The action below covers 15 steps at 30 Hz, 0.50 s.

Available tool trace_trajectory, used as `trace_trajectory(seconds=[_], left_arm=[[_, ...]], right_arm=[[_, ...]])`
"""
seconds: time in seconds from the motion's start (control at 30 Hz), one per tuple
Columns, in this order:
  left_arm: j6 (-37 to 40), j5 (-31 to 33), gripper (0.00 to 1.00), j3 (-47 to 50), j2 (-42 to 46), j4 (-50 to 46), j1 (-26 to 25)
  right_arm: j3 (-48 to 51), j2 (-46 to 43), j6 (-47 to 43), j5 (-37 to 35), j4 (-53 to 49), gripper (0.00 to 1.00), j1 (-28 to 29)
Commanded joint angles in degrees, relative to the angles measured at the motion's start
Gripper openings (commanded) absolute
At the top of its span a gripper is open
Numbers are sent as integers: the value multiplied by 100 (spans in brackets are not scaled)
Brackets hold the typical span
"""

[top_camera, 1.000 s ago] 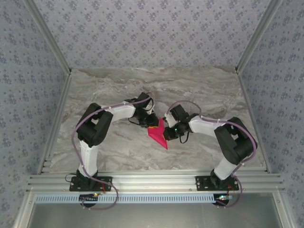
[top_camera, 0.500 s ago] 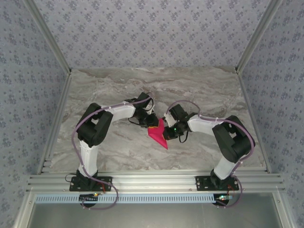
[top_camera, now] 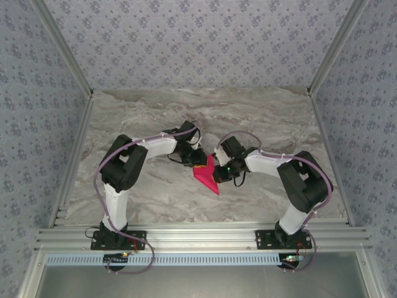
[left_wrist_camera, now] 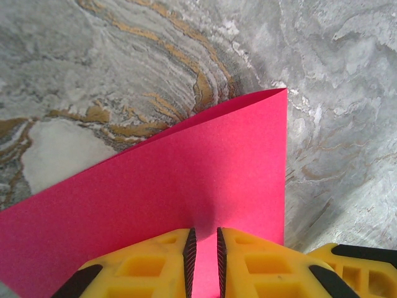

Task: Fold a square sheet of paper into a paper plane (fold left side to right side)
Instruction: Third fold the triangle at the center of the table.

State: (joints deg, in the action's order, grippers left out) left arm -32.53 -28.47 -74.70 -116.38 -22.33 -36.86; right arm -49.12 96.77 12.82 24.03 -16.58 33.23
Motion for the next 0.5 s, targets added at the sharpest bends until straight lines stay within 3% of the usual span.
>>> trace_trajectory(seconds=[0.0,0.47], left_arm=[[90,205,19,-19,-207,-336,-41],[92,219,19,-1,-210,-342,-47]], right_arm=[[-152,-114,-87,-100,-204,0,-41],[-133,-209,-87,-113,-196,0,-71]])
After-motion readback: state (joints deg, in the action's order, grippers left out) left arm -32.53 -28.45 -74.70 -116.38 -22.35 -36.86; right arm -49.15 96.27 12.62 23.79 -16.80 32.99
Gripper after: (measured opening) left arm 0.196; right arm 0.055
